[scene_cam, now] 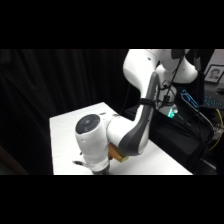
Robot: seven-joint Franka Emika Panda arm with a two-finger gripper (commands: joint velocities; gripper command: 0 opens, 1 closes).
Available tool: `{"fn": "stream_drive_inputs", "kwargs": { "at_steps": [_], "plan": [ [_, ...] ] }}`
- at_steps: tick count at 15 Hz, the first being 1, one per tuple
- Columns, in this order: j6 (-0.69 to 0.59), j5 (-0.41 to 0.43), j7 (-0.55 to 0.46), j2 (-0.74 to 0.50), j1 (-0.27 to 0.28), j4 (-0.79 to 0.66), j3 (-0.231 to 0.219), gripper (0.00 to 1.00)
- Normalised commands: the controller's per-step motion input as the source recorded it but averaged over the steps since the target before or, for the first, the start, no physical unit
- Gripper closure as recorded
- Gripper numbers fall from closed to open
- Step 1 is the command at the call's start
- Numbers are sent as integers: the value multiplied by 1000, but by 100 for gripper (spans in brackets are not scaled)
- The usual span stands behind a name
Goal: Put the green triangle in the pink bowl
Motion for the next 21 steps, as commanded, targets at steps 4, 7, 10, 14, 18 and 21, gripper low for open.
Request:
{"fn": "stream_drive_inputs", "kwargs": {
  "at_steps": [4,7,10,14,18,21],
  "plan": [
    [-12,85,-40,164,34,225,-14,58],
    [-25,57,-19,120,56,169,-38,77],
    [-60,46,12,43,78,99,-43,96],
    [-123,55,20,-78,86,25,-20,96],
    [-250,31,68,-279,110,-66,-24,95],
    [-332,-11,89,-372,90,-87,-44,95]
  ]
}}
